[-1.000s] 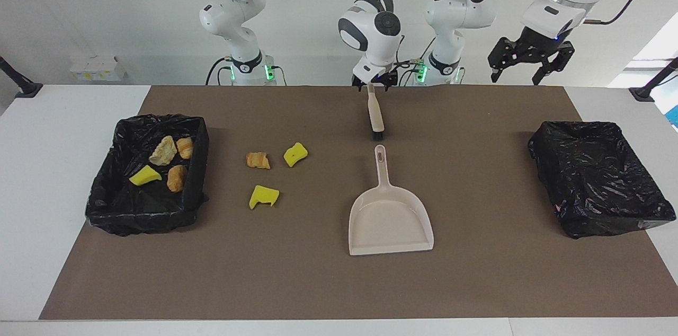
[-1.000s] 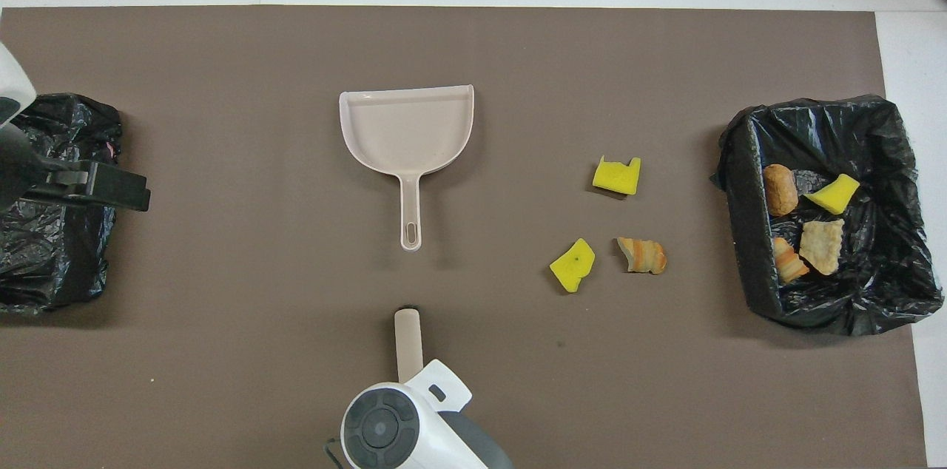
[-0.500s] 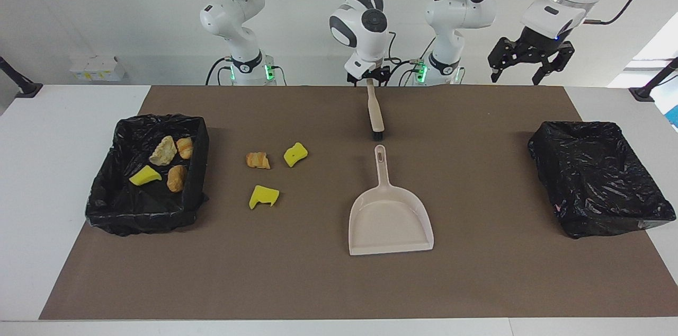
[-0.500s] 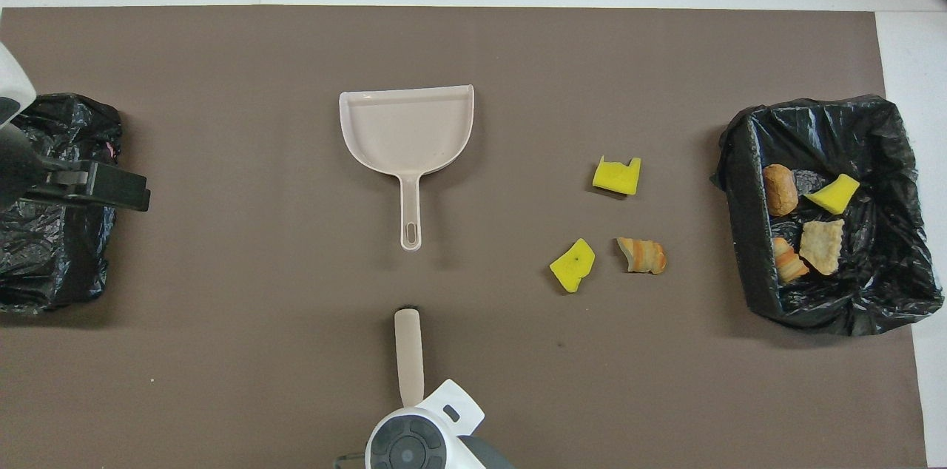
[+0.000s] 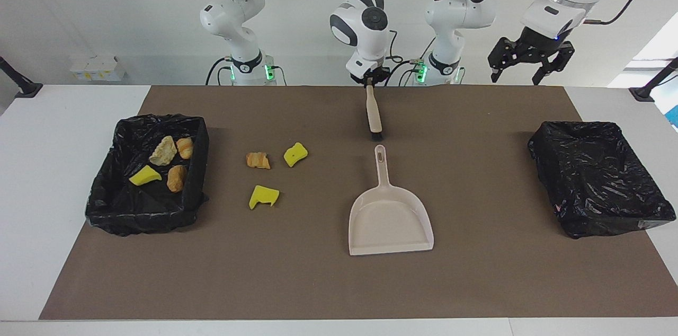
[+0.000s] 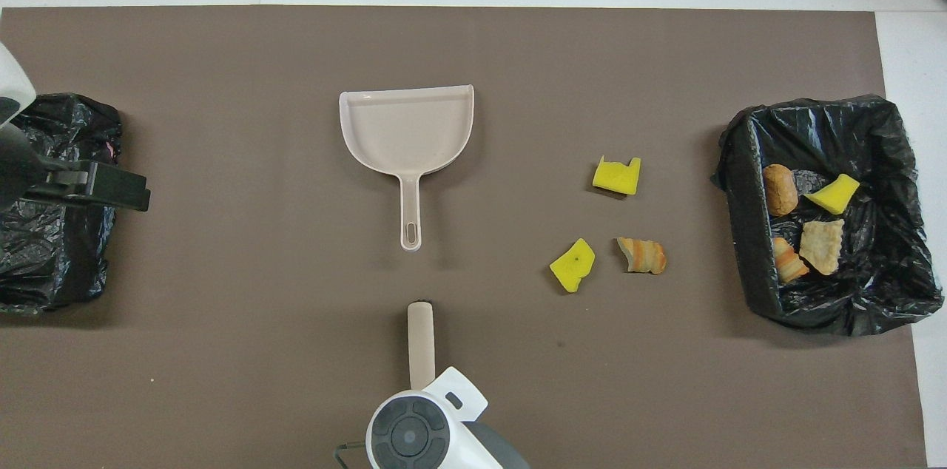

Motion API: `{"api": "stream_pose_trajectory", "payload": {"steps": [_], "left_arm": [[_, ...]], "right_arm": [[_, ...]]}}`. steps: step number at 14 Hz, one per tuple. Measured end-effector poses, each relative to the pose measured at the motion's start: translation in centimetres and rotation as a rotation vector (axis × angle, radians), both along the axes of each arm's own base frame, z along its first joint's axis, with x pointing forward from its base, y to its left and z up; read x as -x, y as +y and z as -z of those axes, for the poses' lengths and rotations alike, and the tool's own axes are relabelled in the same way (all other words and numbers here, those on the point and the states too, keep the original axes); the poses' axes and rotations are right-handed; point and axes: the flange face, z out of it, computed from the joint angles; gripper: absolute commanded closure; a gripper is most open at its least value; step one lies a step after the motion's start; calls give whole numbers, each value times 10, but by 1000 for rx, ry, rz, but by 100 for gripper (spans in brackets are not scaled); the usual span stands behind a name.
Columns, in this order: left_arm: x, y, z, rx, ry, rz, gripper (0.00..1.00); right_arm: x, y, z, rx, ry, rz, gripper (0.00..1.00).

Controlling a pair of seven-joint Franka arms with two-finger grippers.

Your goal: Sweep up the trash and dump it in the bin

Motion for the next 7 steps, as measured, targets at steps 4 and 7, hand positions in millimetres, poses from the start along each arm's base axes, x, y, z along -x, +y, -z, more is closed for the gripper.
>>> {"api": "stream_pose_trajectory", "payload": {"steps": [4, 7], "left_arm": [[5, 1, 2, -6, 33, 1, 0], [7, -1, 1, -8, 42, 3, 0]], "right_arm": [[-57, -79, -59, 51, 68, 125, 100], [-101, -155, -83, 140, 52, 128, 100]]}}
